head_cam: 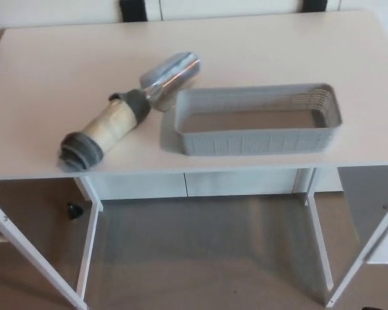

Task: The robot walks towards a desk on which a shovel is kept on the left hand side and a container is kept on the right hand side. The robot picks up the shovel using its left hand and places it in the container.

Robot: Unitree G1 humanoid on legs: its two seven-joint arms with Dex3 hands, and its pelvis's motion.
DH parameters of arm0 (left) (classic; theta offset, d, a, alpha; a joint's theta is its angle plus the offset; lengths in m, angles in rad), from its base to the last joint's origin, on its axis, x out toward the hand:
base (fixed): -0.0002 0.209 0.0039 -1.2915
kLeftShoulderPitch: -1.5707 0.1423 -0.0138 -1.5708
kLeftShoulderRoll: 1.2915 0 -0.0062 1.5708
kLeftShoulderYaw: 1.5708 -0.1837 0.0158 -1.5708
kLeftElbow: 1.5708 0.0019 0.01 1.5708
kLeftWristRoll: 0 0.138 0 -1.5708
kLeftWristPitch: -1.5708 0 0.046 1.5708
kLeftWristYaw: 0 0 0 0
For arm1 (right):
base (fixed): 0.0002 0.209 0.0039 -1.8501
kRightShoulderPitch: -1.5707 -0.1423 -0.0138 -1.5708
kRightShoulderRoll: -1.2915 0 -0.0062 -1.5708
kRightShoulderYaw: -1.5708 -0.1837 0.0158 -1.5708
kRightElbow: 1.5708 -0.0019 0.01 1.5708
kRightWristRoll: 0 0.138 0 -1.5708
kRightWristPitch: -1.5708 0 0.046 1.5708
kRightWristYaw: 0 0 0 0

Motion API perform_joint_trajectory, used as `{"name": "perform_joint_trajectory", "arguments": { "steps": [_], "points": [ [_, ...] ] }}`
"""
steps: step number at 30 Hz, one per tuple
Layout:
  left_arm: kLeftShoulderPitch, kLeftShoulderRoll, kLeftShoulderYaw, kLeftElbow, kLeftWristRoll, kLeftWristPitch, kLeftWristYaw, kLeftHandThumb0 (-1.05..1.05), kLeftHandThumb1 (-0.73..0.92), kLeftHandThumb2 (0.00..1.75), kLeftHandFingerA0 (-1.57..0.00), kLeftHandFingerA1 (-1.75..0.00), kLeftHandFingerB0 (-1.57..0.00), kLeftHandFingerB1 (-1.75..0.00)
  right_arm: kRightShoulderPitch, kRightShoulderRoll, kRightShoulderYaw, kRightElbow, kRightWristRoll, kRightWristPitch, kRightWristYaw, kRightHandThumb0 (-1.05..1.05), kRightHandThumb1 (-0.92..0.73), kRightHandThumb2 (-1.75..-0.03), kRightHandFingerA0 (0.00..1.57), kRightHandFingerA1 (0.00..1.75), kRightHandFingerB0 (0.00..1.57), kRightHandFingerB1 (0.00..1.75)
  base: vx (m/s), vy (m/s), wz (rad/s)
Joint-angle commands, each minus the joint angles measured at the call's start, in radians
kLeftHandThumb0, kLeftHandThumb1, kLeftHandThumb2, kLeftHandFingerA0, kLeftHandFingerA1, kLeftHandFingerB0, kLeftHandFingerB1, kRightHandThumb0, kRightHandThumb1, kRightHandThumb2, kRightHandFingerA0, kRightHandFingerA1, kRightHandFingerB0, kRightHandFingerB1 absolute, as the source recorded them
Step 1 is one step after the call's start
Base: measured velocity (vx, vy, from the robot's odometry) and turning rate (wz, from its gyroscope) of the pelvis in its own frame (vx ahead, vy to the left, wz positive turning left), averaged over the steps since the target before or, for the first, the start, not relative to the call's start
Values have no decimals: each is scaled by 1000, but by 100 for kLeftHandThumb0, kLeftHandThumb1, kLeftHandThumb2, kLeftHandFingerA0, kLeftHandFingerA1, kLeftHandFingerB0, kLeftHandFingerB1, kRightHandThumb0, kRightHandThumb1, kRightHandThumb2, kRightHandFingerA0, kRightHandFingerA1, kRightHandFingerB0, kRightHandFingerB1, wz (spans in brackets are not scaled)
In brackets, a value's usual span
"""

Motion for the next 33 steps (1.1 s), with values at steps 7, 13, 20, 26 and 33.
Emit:
{"name": "perform_joint_trajectory", "arguments": {
  "steps": [7, 13, 20, 26, 33],
  "points": [
    [6, 9, 17, -26, -12, -12, -6, -34, 51, 66, -57, -46, -47, -42, -8, 4, 1, 15, 6, -40, 2, -42, -39, -71, 72, 70, 53, 58, 5, 7, -3],
    [-8, 20, 17, 3, -1, -36, -7, -37, 53, 69, -56, -46, -45, -42, -8, 8, -1, 25, 6, -41, 0, -44, -39, -71, 69, 68, 51, 57, -5, 133, 4],
    [-7, 16, 21, -9, -8, -24, -8, -39, 52, 70, -56, -47, -46, -43, -8, 10, -1, 24, 9, -41, 3, -36, -48, -54, 74, 63, 58, 50, 14, -28, 4],
    [-21, 22, 27, 28, -9, -43, -26, -40, 52, 70, -56, -47, -45, -43, -12, 13, 1, 22, 10, -36, 3, -42, -39, -71, 70, 68, 53, 58, 17, -61, 3],
    [-8, 24, 25, -2, -8, -33, -30, -41, 52, 71, -53, -47, -44, -43, -14, 10, 5, 25, 4, -45, 5, -37, -48, -54, 72, 62, 57, 50, 0, 0, 0]
  ]
}}
